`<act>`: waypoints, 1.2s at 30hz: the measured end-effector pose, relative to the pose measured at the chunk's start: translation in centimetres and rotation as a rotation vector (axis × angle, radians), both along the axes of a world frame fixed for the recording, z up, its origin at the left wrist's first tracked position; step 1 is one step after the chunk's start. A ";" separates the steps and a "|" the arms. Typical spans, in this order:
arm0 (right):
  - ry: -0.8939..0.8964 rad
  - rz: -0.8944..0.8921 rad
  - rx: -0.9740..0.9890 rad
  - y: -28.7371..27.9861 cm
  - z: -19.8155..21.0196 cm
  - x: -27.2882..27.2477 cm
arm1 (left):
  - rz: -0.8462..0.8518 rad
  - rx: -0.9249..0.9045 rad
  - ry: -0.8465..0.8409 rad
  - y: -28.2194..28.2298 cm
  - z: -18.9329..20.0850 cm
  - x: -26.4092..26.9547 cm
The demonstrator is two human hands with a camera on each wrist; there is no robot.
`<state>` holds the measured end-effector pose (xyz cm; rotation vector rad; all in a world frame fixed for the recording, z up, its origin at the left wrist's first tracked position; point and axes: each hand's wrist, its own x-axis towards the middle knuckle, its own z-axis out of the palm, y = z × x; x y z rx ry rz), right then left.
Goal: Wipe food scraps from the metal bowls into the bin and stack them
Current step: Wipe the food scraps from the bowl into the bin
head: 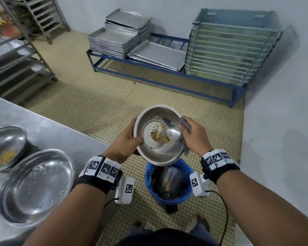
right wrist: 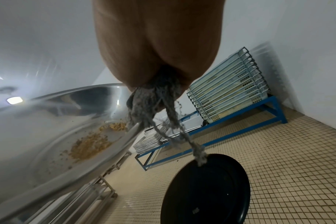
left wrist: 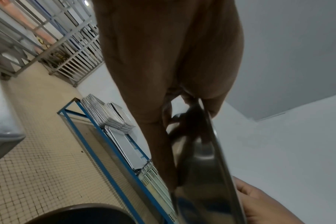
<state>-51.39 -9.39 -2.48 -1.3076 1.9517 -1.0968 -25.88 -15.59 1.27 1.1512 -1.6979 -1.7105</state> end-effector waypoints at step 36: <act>0.529 0.595 -0.298 -3.7 -3.0 -4.9 | 0.166 -0.303 -0.511 4.5 -0.1 -6.8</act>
